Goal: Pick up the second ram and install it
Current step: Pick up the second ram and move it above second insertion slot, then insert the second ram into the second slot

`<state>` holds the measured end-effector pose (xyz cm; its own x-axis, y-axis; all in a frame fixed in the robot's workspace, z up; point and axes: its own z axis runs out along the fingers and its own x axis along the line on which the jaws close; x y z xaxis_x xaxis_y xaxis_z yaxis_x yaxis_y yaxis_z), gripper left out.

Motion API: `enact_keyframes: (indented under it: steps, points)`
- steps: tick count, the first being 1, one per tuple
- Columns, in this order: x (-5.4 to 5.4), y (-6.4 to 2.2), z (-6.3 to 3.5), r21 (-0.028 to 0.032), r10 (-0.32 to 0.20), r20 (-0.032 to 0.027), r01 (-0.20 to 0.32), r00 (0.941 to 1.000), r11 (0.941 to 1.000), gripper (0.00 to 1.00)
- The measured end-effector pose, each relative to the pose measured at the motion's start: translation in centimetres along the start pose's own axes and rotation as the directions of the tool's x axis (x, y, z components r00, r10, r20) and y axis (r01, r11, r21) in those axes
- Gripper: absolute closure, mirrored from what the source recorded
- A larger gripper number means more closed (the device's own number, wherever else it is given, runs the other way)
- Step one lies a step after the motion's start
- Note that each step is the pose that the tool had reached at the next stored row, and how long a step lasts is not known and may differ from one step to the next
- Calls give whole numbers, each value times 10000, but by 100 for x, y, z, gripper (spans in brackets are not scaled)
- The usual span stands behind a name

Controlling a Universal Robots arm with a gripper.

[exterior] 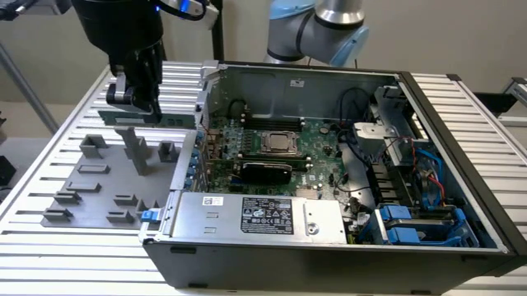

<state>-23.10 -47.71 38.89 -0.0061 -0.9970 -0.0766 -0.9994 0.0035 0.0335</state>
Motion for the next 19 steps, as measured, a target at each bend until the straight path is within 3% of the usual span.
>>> enact_keyframes:
  steps: [3,8,13,19]
  points:
    - [-1,-135,-4,-2,-9,258,9,9997,10000,100]
    - [-6,-364,-12,-2,-18,513,18,9987,10000,100]
    - [-14,-590,-18,-2,-21,637,21,9980,10000,100]
    - [-35,-864,-24,-7,-22,660,23,9978,10000,100]
